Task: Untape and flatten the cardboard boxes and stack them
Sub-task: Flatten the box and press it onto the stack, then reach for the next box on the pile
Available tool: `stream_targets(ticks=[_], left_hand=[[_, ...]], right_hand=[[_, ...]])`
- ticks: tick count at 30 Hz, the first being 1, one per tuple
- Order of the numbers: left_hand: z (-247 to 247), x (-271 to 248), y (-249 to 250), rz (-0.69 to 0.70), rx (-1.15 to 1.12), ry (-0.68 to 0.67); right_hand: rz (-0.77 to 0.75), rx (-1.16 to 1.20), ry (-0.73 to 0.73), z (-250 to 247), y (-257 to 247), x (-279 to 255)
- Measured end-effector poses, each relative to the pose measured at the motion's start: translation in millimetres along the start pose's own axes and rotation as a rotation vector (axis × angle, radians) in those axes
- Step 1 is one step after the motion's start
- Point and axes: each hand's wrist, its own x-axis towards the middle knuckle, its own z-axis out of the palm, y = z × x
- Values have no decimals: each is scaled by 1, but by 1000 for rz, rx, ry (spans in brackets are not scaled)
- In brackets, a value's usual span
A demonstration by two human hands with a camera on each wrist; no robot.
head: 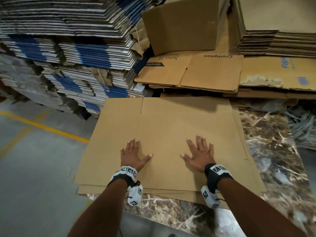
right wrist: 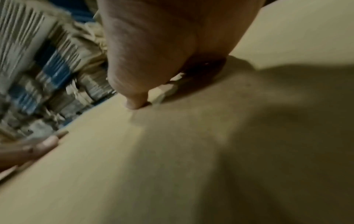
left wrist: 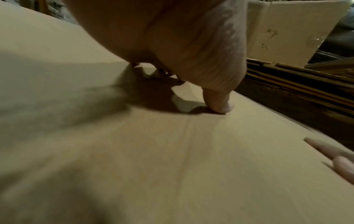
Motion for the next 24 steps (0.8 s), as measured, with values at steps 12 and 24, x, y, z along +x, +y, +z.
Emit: stream_targets(ticks=[12,24], left_hand=[[-23,-4,6,-35,67,-181],[-237,18,110,82,-581,60]], right_hand=[[45,-64,-173,-24,-3,-1],[-57,430,262,-250,10,13]])
